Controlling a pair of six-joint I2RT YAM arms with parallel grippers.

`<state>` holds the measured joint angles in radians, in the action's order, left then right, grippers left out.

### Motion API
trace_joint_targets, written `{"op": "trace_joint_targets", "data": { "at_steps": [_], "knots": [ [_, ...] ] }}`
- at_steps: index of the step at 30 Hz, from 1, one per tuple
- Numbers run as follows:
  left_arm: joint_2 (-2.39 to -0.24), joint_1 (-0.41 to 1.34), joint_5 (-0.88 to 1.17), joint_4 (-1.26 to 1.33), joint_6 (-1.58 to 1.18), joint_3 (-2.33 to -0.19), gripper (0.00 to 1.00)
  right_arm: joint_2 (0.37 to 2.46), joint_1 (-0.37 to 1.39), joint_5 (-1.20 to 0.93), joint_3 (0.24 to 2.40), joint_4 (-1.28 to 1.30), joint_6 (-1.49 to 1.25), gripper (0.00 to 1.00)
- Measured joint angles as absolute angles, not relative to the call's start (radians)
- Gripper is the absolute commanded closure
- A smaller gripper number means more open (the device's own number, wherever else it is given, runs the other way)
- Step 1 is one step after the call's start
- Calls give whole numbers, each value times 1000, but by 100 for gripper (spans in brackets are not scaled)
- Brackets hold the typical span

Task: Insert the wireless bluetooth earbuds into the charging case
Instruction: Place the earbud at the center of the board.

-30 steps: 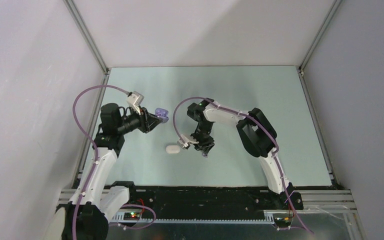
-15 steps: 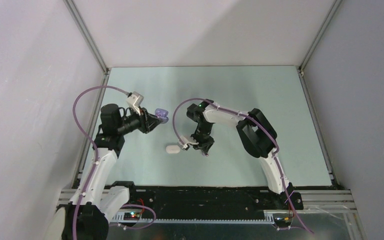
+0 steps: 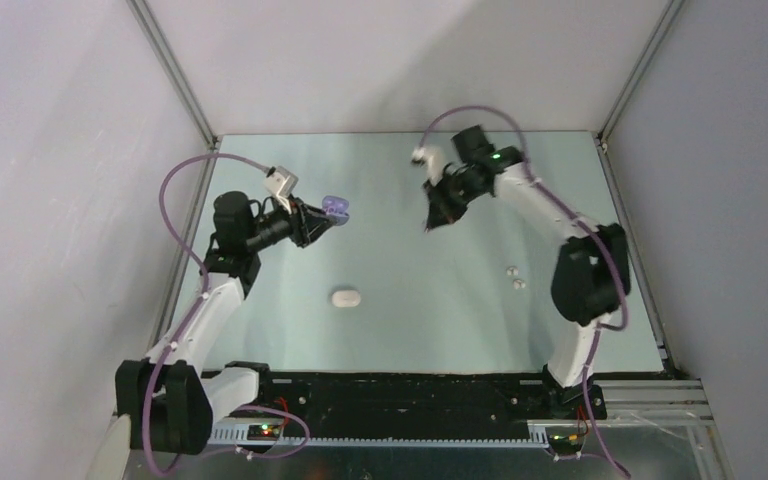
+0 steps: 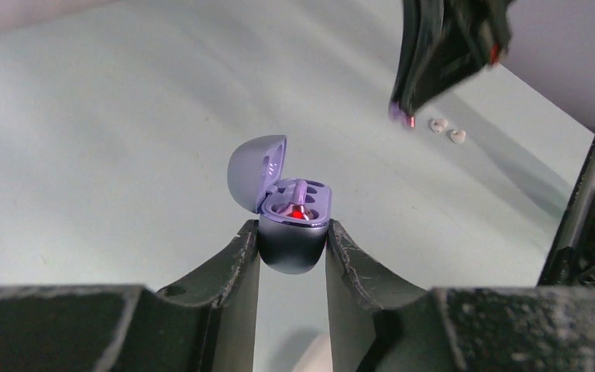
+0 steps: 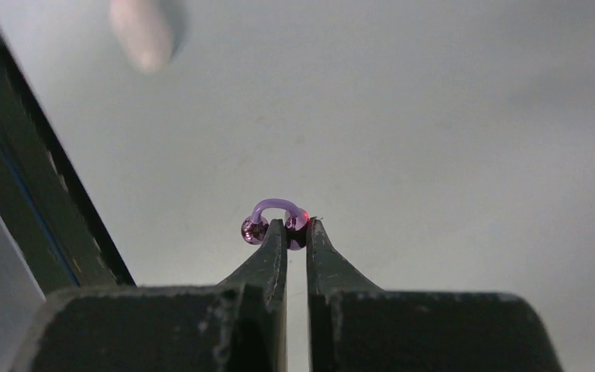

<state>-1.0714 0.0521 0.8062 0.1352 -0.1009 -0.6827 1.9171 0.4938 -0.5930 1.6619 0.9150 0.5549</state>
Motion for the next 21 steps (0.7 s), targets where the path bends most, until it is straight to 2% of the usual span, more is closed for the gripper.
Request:
{"op": "trace_joint_targets", "data": {
  "at_steps": [4,10,14,21],
  "knots": [
    [-1132,114,780,208,-52,-738,100,1781,381,-483,1671,787,205,100],
    [-1210,191,720,292,-13,-822,100,1692,382,-244,1679,720,-129,100],
    [-1223,201,680,289,1,-831,100,1688,363,-129,1562,717,-241,100],
    [-1221,201,633,257,9,-831,100,1784,292,-69,1345,790,-283,100]
  ]
}}
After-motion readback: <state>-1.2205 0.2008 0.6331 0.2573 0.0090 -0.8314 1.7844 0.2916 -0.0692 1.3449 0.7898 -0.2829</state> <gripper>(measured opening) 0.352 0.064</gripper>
